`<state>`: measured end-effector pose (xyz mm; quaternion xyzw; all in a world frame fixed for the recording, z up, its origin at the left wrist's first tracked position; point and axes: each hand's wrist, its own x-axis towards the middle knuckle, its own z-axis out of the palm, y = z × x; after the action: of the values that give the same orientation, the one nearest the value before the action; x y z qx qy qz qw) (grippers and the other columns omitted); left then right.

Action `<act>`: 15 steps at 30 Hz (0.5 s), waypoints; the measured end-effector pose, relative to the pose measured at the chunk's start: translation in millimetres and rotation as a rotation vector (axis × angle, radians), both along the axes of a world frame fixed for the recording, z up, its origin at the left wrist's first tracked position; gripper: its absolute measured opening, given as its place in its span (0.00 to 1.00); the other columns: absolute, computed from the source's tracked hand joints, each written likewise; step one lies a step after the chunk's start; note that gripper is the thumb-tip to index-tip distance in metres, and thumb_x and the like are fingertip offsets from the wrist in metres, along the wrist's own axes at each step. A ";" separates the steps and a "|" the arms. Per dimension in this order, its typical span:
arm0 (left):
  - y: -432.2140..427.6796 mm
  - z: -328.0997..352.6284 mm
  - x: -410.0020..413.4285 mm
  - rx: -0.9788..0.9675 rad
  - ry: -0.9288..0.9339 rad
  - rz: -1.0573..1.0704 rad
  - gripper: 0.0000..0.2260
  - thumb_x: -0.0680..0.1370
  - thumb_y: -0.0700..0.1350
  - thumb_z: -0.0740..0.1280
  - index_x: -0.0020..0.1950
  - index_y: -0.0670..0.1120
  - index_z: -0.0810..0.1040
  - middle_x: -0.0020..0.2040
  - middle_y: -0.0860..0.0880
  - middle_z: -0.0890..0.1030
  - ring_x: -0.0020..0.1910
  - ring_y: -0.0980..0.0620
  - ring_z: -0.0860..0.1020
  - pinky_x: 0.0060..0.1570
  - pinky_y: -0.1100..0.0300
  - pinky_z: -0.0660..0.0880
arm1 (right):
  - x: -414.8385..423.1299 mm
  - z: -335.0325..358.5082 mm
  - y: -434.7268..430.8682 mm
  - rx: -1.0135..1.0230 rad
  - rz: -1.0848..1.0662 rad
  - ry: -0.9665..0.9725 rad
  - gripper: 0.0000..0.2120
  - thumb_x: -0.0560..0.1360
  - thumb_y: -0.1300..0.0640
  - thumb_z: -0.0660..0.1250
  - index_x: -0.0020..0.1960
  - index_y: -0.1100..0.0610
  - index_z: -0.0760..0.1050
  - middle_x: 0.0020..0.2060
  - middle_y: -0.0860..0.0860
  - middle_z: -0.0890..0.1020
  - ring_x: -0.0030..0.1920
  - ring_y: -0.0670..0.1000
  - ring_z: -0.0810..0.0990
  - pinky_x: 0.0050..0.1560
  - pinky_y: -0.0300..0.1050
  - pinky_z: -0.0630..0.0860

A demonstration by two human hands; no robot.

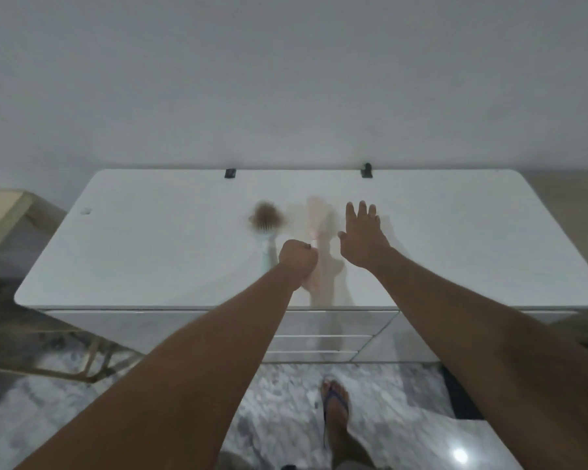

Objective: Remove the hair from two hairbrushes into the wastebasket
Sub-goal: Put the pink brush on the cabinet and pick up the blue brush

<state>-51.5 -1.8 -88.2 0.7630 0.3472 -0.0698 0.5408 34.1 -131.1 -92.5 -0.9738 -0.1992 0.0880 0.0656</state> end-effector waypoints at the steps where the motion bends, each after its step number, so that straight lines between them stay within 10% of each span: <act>1: -2.6 -0.8 1.3 0.064 -0.004 -0.037 0.11 0.76 0.40 0.64 0.35 0.38 0.79 0.33 0.41 0.79 0.39 0.36 0.80 0.38 0.56 0.75 | 1.3 -3.5 -0.8 0.000 0.003 0.005 0.32 0.83 0.52 0.55 0.79 0.63 0.44 0.78 0.66 0.48 0.78 0.69 0.46 0.78 0.61 0.50; 15: -1.5 -15.4 8.6 0.433 -0.056 -0.165 0.10 0.75 0.44 0.62 0.50 0.45 0.82 0.52 0.44 0.82 0.52 0.46 0.82 0.51 0.56 0.78 | 7.5 -9.4 -1.4 0.022 0.004 0.015 0.31 0.83 0.54 0.54 0.79 0.62 0.44 0.78 0.66 0.49 0.78 0.68 0.46 0.78 0.60 0.50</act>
<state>-42.9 -3.3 -103.6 0.8887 0.2752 -0.0164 0.3663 41.6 -132.6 -101.9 -0.9720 -0.2016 0.0931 0.0774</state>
